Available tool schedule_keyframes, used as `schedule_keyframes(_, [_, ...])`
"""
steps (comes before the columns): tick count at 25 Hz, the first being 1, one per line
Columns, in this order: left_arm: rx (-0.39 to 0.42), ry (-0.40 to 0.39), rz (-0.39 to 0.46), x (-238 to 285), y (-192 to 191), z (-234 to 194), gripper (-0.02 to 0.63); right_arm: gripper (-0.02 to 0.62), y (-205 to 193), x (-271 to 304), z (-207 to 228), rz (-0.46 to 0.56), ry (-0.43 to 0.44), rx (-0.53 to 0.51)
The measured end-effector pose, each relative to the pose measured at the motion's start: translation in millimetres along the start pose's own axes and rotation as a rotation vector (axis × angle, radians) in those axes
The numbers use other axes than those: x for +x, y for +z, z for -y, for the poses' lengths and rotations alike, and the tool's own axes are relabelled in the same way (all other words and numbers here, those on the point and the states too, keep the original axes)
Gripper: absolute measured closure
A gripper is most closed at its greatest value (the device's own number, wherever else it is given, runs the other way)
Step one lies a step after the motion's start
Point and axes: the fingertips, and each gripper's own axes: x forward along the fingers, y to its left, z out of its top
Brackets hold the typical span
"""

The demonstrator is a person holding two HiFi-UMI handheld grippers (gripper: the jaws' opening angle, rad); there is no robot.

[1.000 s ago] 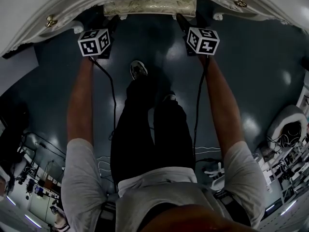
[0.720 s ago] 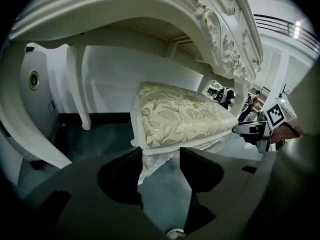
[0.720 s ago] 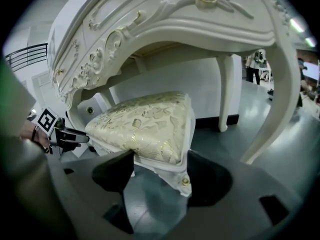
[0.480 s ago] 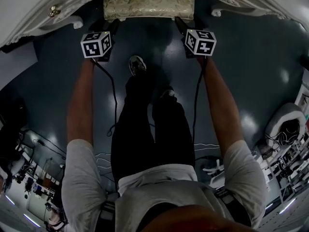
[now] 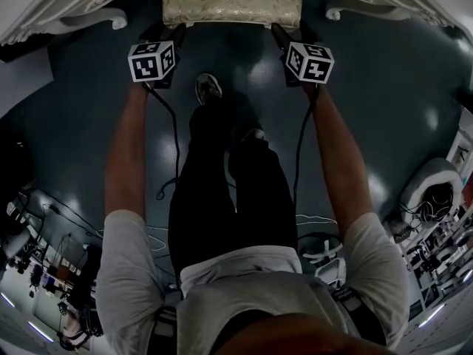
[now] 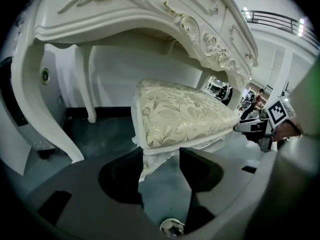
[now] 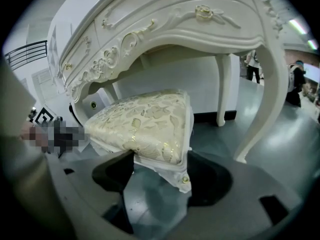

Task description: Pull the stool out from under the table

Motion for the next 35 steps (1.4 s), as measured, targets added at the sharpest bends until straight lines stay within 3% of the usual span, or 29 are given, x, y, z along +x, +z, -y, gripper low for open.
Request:
schedule_keyframes(11, [-0.020,0.033,-0.054,-31,-39,17,0.377,0.250,-29,-28,-12,-0.071,-0.004,-0.011])
schedule_keyframes(23, [-0.049,0.079,-0.080,-33,-44,13,0.376,0.250,-33,-28,-18,-0.118,0.022,-0.035])
schedule_keyframes(35, [-0.051,0.110,-0.097,-40,-53,18,0.376,0.255,-37,-35,-17,-0.134,-0.022,-0.052])
